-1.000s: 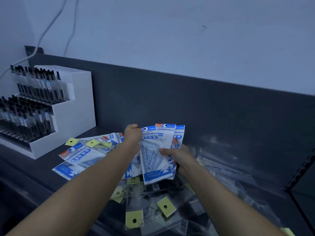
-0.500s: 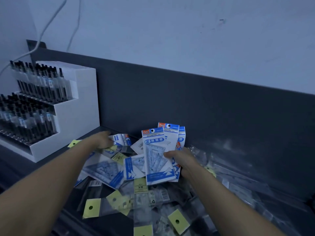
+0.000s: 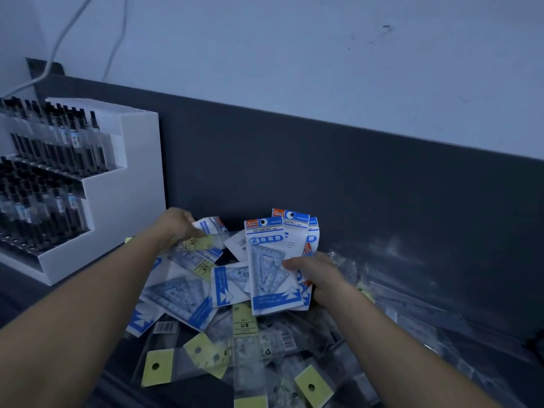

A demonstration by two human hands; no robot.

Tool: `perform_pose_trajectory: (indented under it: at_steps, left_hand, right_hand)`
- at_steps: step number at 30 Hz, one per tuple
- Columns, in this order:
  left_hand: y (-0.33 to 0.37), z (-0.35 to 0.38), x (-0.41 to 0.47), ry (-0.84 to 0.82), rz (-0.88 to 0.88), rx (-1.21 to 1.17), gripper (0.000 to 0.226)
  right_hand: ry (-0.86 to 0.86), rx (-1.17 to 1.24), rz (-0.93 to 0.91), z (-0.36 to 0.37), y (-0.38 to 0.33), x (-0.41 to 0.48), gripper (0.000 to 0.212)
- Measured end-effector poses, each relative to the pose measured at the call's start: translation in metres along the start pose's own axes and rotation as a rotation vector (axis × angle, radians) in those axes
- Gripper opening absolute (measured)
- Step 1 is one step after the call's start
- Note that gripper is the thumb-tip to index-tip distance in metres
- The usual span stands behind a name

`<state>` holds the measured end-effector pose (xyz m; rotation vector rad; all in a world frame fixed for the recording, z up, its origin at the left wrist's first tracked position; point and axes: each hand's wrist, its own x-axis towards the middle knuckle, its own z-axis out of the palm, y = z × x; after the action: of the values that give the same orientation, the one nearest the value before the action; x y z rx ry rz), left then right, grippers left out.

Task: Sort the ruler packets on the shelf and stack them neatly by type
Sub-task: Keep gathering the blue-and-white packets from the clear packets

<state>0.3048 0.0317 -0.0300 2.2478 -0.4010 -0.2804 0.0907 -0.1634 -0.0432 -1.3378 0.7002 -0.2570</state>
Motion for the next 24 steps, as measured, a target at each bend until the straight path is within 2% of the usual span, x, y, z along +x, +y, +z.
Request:
perform_pose_trajectory:
  at_steps: [6, 12, 15, 17, 19, 21, 24]
  left_hand:
    - [0.008, -0.005, 0.006, 0.244, 0.026, -0.289, 0.031]
    - [0.037, -0.006, -0.017, 0.466, 0.293, -0.406, 0.021]
    - [0.066, -0.006, -0.036, 0.507, 0.410, -0.422, 0.013]
    - [0.081, -0.003, -0.047, 0.495, 0.468, -0.460, 0.018]
    - [0.090, 0.006, -0.055, 0.402, 0.449, -0.572, 0.020]
    - [0.092, 0.024, -0.063, 0.233, 0.355, -0.621, 0.022]
    - [0.078, 0.056, -0.068, 0.028, 0.166, -0.508, 0.026]
  right_hand:
    - [-0.003, 0.011, 0.001, -0.001, -0.001, -0.004, 0.022]
    - [0.015, -0.003, -0.005, -0.001, -0.001, -0.008, 0.021]
    - [0.013, 0.019, -0.025, 0.000, 0.000, -0.009, 0.026]
    - [0.020, 0.041, -0.036, 0.001, 0.000, -0.010, 0.024]
    - [0.032, 0.068, -0.044, 0.001, 0.000, -0.011, 0.023]
    - [0.049, 0.103, -0.033, 0.003, -0.002, -0.013, 0.025]
    - [0.072, 0.153, 0.007, 0.006, 0.000, -0.011, 0.020]
